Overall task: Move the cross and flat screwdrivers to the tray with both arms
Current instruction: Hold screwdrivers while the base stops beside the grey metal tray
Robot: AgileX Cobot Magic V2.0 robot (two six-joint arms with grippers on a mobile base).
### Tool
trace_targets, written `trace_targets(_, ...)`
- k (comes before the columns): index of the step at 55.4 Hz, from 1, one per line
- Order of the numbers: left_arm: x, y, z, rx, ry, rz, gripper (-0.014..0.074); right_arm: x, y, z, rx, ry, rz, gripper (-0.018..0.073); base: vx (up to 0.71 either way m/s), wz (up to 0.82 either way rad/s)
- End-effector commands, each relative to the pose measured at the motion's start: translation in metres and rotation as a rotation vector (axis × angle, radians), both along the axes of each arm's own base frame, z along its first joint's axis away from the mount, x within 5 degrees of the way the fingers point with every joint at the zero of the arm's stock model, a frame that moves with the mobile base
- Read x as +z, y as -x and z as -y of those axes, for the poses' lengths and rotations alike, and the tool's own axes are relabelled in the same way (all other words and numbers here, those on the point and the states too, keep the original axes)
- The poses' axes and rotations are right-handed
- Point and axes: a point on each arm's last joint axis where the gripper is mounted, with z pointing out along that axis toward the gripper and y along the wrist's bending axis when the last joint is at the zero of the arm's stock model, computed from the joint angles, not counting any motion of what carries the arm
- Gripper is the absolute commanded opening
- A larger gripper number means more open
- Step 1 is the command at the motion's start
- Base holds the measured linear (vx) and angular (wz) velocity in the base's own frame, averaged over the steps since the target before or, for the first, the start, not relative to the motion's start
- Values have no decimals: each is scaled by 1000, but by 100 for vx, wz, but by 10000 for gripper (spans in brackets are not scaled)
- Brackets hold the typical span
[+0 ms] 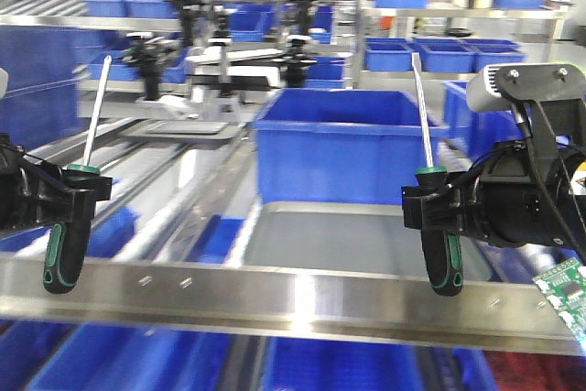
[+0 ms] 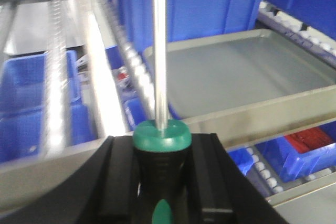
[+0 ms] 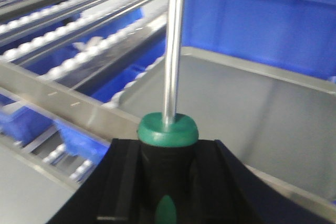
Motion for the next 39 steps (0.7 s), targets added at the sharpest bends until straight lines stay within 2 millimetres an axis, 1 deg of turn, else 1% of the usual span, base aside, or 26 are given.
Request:
trace_targets(1, 22, 5, -1, 28, 67, 103, 3, 25, 4, 4, -15, -47, 133, -8, 32, -40)
trace_targets(14, 22, 5, -1, 28, 67, 103, 3, 24, 5, 4, -14, -44, 126, -8, 32, -26)
trace_targets(39, 22, 5, -1, 28, 67, 103, 3, 24, 5, 4, -14, -44, 126, -8, 26, -10)
